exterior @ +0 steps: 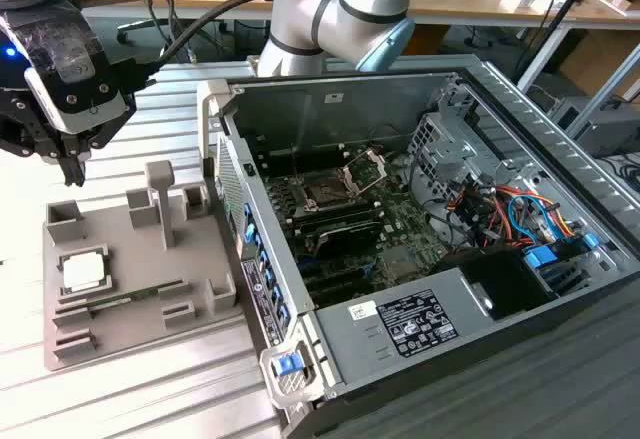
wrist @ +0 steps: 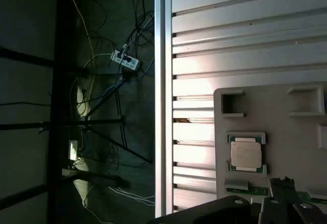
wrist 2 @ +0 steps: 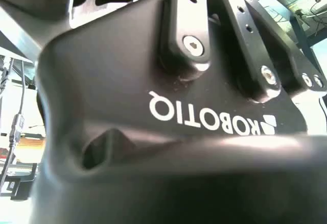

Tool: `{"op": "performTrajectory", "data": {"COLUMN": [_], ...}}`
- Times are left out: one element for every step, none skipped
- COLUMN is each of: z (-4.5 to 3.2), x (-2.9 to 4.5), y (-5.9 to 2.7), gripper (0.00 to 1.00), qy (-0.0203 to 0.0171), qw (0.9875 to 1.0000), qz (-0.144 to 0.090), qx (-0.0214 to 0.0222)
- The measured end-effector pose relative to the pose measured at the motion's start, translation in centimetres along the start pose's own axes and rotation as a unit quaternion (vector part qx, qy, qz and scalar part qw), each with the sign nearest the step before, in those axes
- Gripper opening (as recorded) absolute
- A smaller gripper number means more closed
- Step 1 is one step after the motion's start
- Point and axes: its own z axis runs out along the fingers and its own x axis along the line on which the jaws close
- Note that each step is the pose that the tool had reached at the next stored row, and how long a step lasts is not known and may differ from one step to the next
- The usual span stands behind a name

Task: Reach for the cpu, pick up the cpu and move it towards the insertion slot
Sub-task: 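Reach for the cpu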

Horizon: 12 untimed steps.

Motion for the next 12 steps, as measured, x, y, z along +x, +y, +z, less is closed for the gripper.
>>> {"op": "performTrajectory", "data": {"z": [0.00,0.24,1.32,1.33,1.34,1.36,1.41,1.48,1.49,1.64,1.80,1.81], "x": [0.00,0.01,0.01,0.01,0.01,0.01,0.01,0.01,0.01,0.01,0.01,0.01], "y": [0.00,-0.01,-0.05,-0.05,-0.05,-0.05,-0.05,-0.05,-0.06,-0.06,-0.07,-0.07], "gripper": [0.10,0.10,0.10,0.10,0.10,0.10,0.10,0.10,0.10,0.10,0.10,0.10], "qy": [0.0000,0.0000,0.0000,0.0000,0.0000,0.0000,0.0000,0.0000,0.0000,0.0000,0.0000,0.0000], "qw": [1.0000,1.0000,1.0000,1.0000,1.0000,1.0000,1.0000,1.0000,1.0000,1.0000,1.0000,1.0000], "qz": [0.000,0.000,0.000,0.000,0.000,0.000,0.000,0.000,0.000,0.000,0.000,0.000], "qx": [0.0000,0.0000,0.0002,0.0002,0.0002,0.0002,0.0002,0.0002,0.0002,0.0002,0.0002,0.0002]}}
